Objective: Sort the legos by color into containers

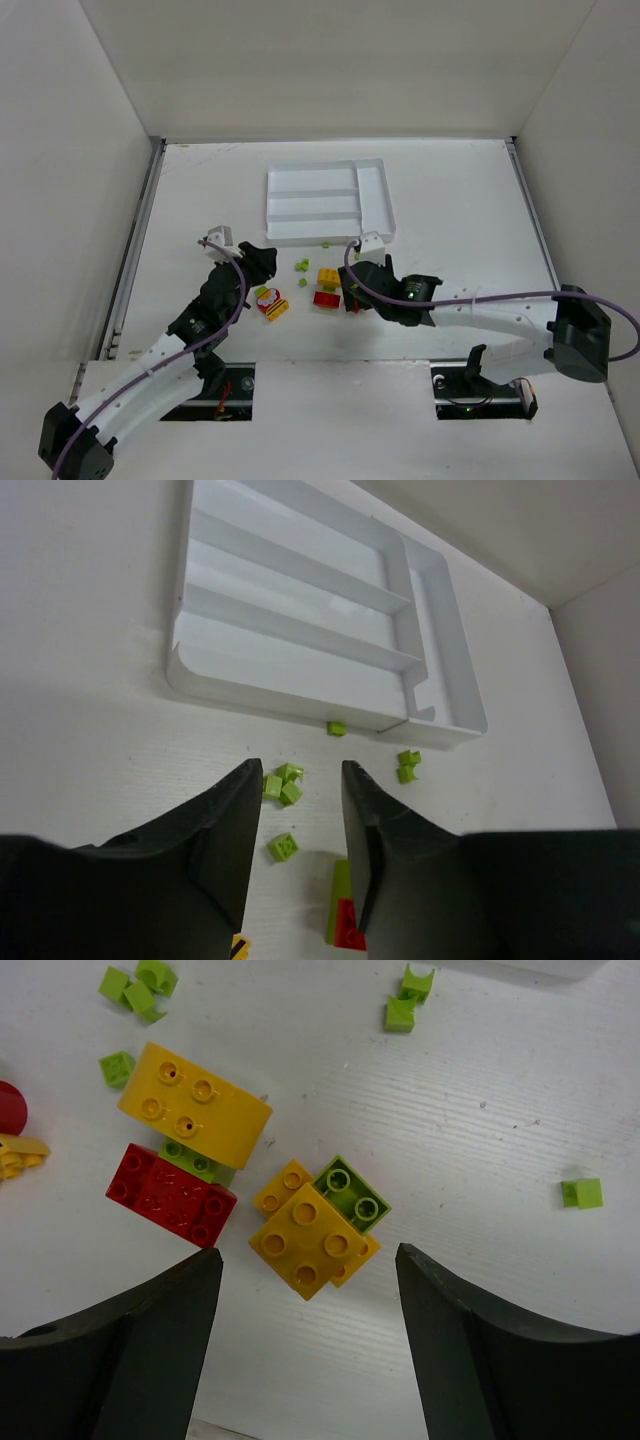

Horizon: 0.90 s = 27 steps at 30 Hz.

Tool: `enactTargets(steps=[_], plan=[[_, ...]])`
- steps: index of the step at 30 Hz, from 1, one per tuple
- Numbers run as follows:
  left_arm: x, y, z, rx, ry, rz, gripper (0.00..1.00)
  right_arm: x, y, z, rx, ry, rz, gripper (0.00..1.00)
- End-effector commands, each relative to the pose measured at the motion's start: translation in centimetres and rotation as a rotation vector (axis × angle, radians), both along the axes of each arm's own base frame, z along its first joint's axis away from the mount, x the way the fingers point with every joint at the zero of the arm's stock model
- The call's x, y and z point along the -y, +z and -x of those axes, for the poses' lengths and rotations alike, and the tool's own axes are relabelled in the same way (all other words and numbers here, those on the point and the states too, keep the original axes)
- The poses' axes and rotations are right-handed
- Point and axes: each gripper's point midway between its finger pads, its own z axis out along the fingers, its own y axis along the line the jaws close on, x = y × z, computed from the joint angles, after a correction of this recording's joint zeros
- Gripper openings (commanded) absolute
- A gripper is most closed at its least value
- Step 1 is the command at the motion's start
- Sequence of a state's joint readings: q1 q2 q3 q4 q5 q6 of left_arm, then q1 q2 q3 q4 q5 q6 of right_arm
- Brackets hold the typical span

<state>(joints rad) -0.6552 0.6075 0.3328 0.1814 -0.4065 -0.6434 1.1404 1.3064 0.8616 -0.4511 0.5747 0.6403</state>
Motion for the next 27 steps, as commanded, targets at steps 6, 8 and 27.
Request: enactTargets(steps=[6, 8, 27], plan=[[0.2, -0.5, 0.9, 0.007, -0.004, 0.015, 0.46, -1.8, 0.9, -1.9, 0.041, -0.020, -0.037, 0.73], [0.6, -0.8, 1.1, 0.001, -0.018, 0.010, 0.49, -1.4, 0.2, -2.0, 0.034, -0.032, -0.028, 0.70], [2.4, -1.3, 1.2, -0.010, -0.060, 0.017, 0.57, 1.4, -0.7, -2.2, 0.050, -0.098, -0.031, 0.64]])
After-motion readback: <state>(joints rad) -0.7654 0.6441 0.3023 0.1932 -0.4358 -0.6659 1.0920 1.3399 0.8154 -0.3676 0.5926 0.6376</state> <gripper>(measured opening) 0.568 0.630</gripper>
